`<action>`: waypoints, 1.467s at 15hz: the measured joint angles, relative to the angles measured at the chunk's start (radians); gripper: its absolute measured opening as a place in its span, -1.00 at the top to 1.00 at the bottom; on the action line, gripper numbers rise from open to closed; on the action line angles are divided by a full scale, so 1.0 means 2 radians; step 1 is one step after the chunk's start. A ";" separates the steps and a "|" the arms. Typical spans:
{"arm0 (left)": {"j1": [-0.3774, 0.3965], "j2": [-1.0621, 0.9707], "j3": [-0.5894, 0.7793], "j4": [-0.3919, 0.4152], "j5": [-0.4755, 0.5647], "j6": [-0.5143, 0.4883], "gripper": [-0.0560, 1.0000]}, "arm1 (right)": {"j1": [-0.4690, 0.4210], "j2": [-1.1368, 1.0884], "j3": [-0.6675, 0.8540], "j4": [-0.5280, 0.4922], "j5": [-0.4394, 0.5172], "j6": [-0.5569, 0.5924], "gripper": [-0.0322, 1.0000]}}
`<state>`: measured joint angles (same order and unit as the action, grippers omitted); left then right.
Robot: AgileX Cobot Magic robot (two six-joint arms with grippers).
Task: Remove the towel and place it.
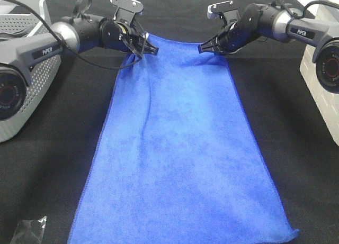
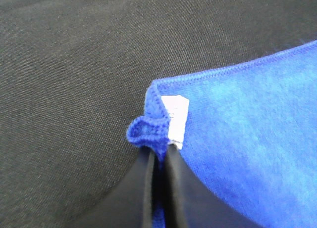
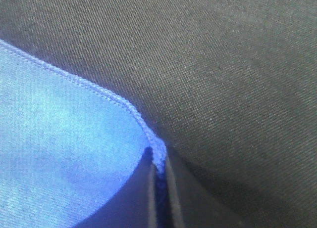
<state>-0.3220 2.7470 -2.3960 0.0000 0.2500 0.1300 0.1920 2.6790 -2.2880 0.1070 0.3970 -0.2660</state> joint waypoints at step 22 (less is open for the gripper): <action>0.003 -0.005 0.000 0.000 -0.054 -0.035 -0.26 | -0.032 0.011 -0.059 0.064 0.095 -0.013 -0.20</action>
<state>-0.3150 2.7360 -2.3960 0.0000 0.1420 0.0600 0.1290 2.7000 -2.4060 0.2350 0.5860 -0.2930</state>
